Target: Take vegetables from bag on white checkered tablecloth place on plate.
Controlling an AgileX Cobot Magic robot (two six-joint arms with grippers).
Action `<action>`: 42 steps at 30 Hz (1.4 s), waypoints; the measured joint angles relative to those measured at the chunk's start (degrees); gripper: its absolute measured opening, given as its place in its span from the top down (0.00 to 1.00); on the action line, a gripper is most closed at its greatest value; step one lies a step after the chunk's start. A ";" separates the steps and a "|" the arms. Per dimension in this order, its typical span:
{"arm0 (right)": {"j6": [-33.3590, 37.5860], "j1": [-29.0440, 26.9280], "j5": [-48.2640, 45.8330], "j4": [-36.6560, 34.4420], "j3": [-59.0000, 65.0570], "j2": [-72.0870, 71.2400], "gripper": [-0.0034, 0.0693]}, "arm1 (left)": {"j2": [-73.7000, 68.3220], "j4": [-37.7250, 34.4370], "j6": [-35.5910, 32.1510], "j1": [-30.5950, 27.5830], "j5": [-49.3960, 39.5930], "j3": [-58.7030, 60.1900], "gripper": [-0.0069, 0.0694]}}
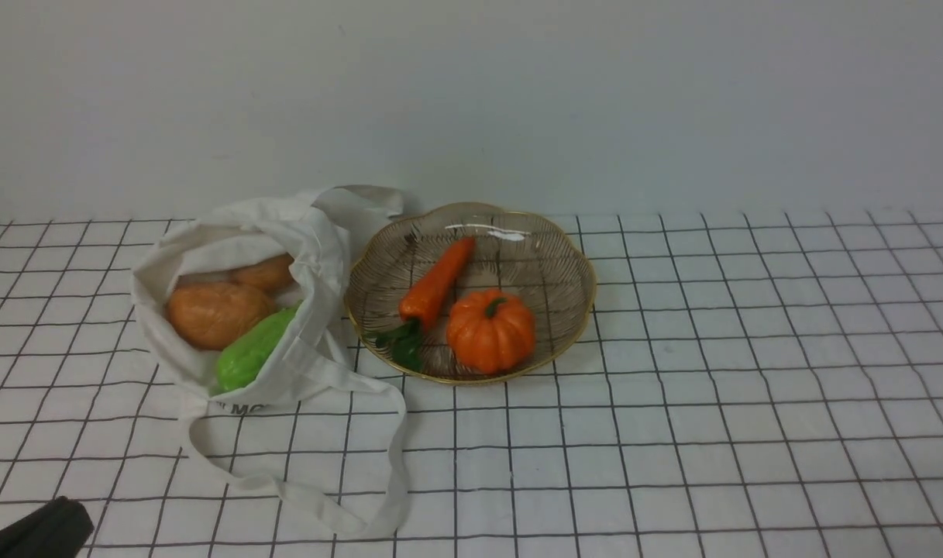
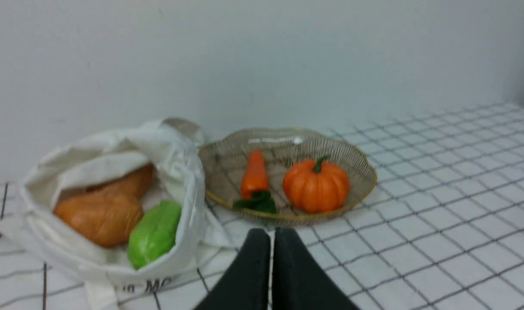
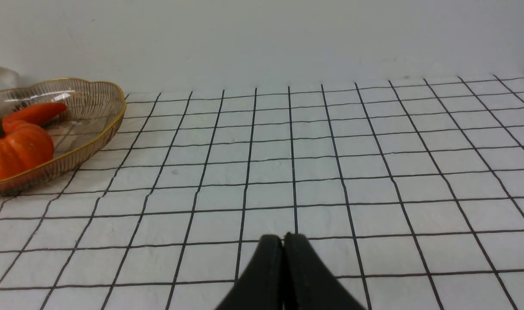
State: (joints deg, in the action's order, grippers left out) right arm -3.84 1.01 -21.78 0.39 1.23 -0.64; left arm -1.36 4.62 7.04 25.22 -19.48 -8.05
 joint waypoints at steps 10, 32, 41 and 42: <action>0.00 0.00 0.06 0.00 0.00 0.00 0.97 | -1.51 -3.05 -7.04 -16.62 0.26 2.93 0.92; -0.05 0.00 0.06 0.00 0.00 0.00 0.97 | 1.94 -4.61 -8.43 -21.41 -2.16 9.66 0.92; -0.05 0.00 0.06 0.00 0.00 0.00 0.97 | 1.94 -4.61 -8.62 -21.41 -2.16 9.66 0.92; -0.05 0.00 0.06 0.00 0.00 0.00 0.97 | 1.94 -4.61 -8.62 -21.41 -2.16 9.66 0.92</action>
State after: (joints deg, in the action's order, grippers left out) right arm -3.90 1.01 -21.72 0.39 1.23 -0.64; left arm 0.58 0.00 -1.57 3.82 -21.64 1.61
